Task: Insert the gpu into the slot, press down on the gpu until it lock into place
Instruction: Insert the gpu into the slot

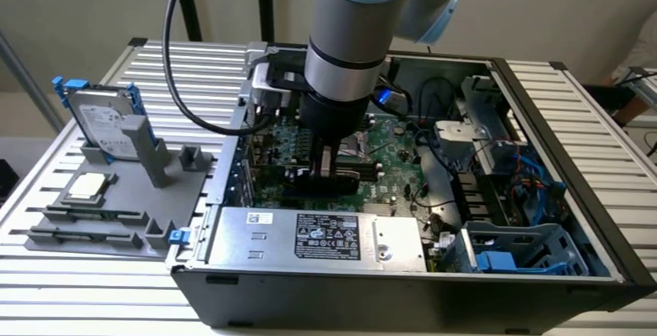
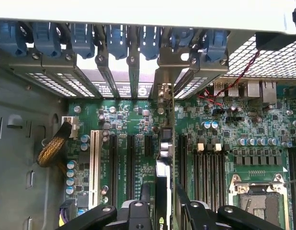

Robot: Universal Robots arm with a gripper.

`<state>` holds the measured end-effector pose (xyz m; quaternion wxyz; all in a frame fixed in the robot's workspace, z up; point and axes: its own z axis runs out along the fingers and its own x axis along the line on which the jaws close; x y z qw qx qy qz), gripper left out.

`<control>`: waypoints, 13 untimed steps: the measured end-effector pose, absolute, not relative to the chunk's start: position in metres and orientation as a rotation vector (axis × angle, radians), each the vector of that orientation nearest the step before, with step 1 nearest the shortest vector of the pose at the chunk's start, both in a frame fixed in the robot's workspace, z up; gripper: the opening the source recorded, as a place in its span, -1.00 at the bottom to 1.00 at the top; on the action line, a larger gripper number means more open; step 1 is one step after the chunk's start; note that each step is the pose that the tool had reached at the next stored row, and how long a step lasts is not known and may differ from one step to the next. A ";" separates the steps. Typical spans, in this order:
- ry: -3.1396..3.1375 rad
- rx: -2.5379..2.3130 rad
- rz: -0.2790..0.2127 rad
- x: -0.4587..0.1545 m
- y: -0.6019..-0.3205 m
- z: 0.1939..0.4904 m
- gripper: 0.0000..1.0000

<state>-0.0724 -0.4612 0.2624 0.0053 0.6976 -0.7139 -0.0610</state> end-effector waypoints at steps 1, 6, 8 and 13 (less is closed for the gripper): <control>-2.235 2.184 -0.191 -0.072 -0.461 0.264 -0.34; -2.235 2.184 -0.192 -0.072 -0.461 0.284 -0.34; -2.235 2.184 -0.192 -0.073 -0.461 0.293 -0.34; -2.235 2.184 -0.192 -0.075 -0.460 0.305 -0.64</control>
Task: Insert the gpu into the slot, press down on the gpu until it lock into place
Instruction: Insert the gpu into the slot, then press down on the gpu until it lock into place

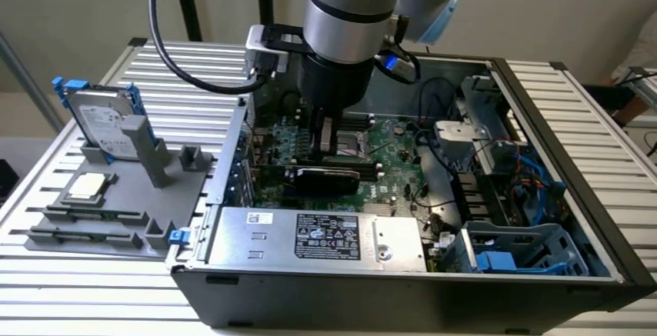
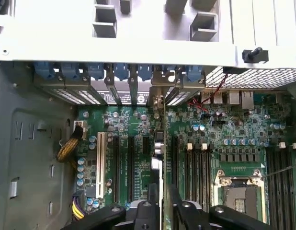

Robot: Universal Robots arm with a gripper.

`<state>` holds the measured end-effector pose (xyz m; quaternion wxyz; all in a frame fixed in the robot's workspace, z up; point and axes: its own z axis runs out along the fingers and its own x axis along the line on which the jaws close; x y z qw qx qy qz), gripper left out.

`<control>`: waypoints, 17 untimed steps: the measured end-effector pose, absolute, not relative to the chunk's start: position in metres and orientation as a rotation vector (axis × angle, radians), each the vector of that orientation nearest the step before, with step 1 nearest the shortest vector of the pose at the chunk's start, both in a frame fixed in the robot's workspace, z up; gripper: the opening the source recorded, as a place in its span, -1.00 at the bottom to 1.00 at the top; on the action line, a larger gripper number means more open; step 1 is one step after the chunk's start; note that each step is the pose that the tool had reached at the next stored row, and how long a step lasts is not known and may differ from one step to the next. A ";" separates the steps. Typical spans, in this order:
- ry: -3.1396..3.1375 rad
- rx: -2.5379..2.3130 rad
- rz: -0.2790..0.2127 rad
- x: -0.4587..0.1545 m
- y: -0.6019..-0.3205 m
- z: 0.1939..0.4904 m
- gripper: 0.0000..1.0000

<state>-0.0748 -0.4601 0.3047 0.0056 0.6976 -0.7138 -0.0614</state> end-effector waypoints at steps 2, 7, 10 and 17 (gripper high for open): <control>-2.235 2.184 -0.192 -0.076 -0.460 0.305 -0.76; -2.235 2.184 -0.192 -0.080 -0.459 0.305 -0.79; -2.235 2.184 -0.192 -0.080 -0.459 0.305 -0.79; -2.235 2.184 -0.192 -0.080 -0.459 0.305 -0.79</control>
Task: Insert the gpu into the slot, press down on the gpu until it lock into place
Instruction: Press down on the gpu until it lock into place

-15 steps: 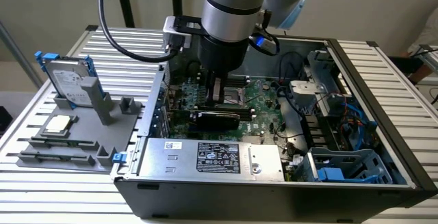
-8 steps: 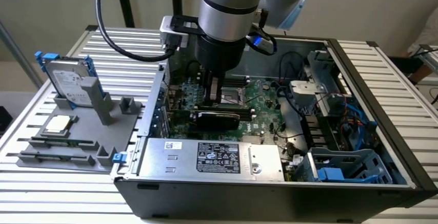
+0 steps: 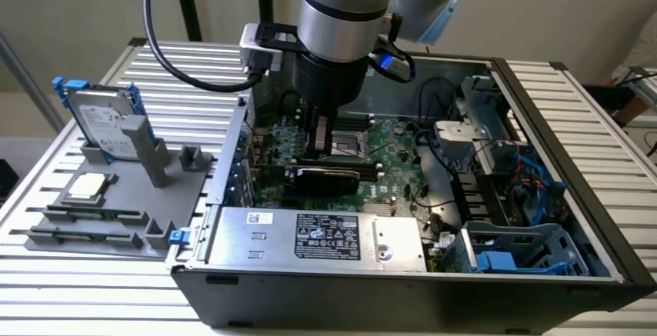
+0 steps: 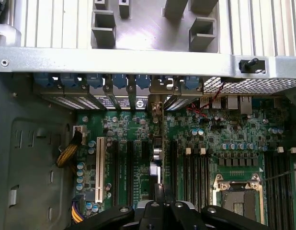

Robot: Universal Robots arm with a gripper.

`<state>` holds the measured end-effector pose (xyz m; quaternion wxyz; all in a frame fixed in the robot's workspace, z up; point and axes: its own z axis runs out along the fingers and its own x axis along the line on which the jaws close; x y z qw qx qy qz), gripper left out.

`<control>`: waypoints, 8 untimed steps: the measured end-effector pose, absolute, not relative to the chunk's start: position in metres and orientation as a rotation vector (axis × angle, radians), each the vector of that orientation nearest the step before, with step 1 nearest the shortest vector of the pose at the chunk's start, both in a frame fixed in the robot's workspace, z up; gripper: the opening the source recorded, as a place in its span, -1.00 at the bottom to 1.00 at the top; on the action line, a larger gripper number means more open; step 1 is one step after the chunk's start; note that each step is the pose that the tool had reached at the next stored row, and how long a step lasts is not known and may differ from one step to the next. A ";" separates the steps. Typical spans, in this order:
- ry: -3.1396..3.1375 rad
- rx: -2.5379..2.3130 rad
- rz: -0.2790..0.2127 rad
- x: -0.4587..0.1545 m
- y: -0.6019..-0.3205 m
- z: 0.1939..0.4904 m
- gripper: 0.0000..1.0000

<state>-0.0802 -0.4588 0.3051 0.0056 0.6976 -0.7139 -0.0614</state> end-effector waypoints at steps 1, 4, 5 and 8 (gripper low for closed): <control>-2.235 2.184 -0.192 -0.080 -0.459 0.305 -0.79; -2.235 2.184 -0.192 -0.080 -0.459 0.305 -0.79; -2.235 2.184 -0.192 -0.080 -0.459 0.304 -0.79; -2.237 2.187 -0.187 -0.082 -0.457 0.300 -0.79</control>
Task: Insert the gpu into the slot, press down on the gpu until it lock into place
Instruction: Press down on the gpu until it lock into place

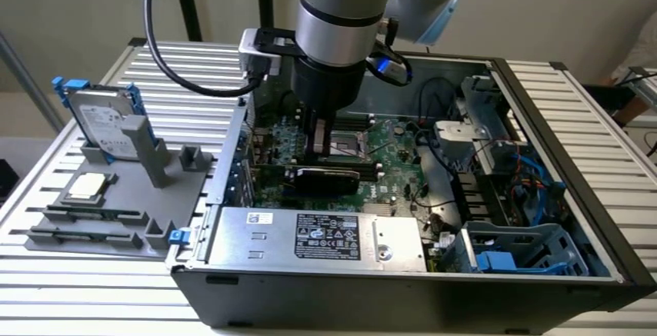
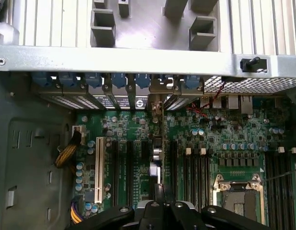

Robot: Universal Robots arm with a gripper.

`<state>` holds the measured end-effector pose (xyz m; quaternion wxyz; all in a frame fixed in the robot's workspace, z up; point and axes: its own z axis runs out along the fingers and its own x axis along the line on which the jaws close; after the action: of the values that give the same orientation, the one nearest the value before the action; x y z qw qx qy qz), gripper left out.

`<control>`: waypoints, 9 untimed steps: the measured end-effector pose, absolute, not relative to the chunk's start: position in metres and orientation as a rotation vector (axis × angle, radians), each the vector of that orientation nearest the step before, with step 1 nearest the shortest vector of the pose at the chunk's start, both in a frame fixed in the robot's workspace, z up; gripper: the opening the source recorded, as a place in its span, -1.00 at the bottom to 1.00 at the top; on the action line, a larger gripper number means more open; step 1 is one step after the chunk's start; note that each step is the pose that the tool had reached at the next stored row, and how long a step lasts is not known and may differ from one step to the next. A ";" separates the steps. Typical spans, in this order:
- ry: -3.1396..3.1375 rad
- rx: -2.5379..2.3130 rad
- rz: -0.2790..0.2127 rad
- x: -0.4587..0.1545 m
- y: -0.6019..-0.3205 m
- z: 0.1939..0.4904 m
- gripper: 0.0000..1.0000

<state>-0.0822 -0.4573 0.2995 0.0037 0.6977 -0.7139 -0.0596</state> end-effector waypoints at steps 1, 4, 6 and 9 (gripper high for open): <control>-2.238 2.188 -0.185 -0.084 -0.457 0.298 -0.79; -2.241 2.191 -0.179 -0.089 -0.455 0.292 -0.79; -2.242 2.192 -0.177 -0.089 -0.455 0.289 -0.79; -2.242 2.192 -0.177 -0.089 -0.454 0.284 -0.79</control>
<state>-0.0894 -0.4541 0.2841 0.0005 0.6980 -0.7139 -0.0564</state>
